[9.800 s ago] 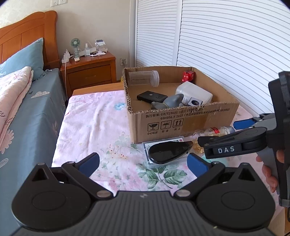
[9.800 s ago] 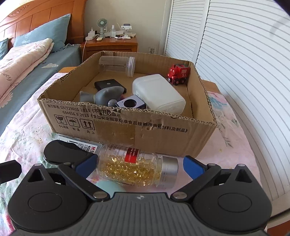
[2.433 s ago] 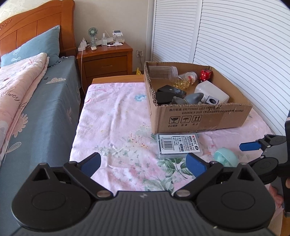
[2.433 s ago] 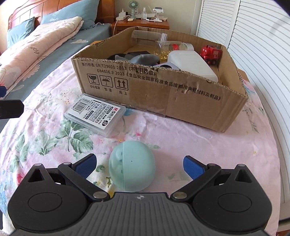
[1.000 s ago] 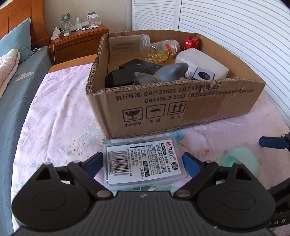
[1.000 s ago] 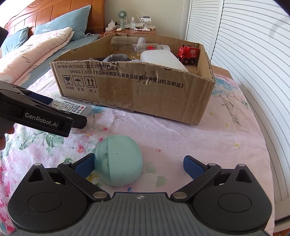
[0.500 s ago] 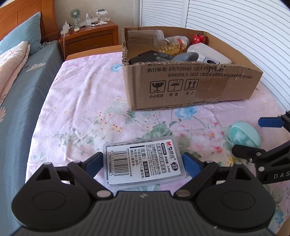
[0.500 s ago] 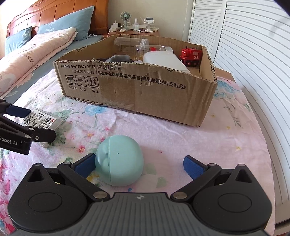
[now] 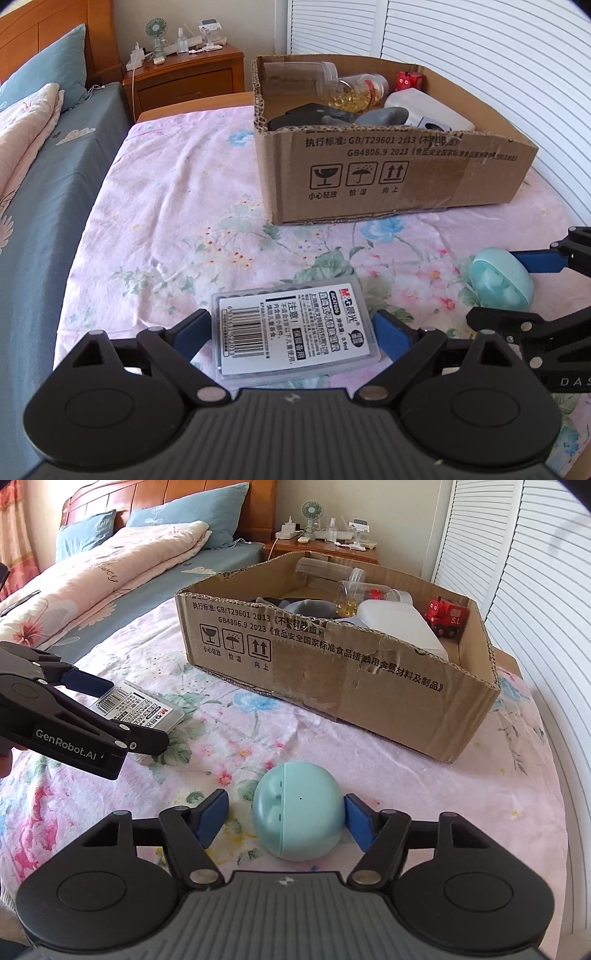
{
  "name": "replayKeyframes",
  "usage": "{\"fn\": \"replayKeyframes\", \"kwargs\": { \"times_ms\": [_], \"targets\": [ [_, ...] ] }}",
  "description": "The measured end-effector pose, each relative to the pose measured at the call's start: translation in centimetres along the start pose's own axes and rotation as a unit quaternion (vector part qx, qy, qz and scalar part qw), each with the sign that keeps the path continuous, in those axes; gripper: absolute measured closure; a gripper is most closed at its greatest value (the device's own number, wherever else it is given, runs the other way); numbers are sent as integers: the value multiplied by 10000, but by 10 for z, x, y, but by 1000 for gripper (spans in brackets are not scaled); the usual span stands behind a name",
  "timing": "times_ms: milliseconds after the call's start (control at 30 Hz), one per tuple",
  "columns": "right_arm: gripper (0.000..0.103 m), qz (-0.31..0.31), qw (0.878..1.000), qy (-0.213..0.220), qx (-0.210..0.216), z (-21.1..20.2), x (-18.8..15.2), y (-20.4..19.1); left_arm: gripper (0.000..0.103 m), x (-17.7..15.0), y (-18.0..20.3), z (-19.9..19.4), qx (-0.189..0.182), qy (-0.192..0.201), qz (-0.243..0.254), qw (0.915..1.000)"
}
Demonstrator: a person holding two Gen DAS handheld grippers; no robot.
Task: Organize rigid objects
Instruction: 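Close the right tool on the green egg container while the left tool grips the card pack, then carry the green egg container and card pack into the box and open both tools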
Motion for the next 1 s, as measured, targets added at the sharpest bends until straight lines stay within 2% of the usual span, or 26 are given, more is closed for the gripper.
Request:
{"fn": "replayKeyframes", "kwargs": {
  "times_ms": [67, 300, 333, 367, 700, 1000],
  "targets": [
    [39, -42, 10000, -14, -10, 0, 1, 0, 9, 0, -1, 0, 24, -16, -26, 10000],
    [40, -163, 9999, -5, -26, 2, 4, 0, 11, 0, -1, 0, 17, -29, -35, 10000],
    [45, -185, 9998, -13, -33, 1, 4, 0, 11, 0, -1, -1, 9, -35, -34, 10000],
    [45, -211, 9998, -16, -46, 1, 4, 0, 11, 1, -1, -1, -4, -40, -32, 10000],
    [46, -586, 9981, -193, 27, -6, 6, -2, 11, 7, 3, -17, -198, -89, 371, 9991],
    [46, -760, 9971, -62, 40, -30, 20, 5, 11, 19, 12, -39, -390, 27, 663, 9970]
  ]
}}
Point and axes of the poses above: each gripper's, at about its wrist camera, not at the fingertips, and z roughly the way its jaws point, y to its right, x to its top, the point moved 6 cm from there along z, roughly the way its jaws point, and after that the axes turned 7 degrees about -z, right-handed, at the moved point
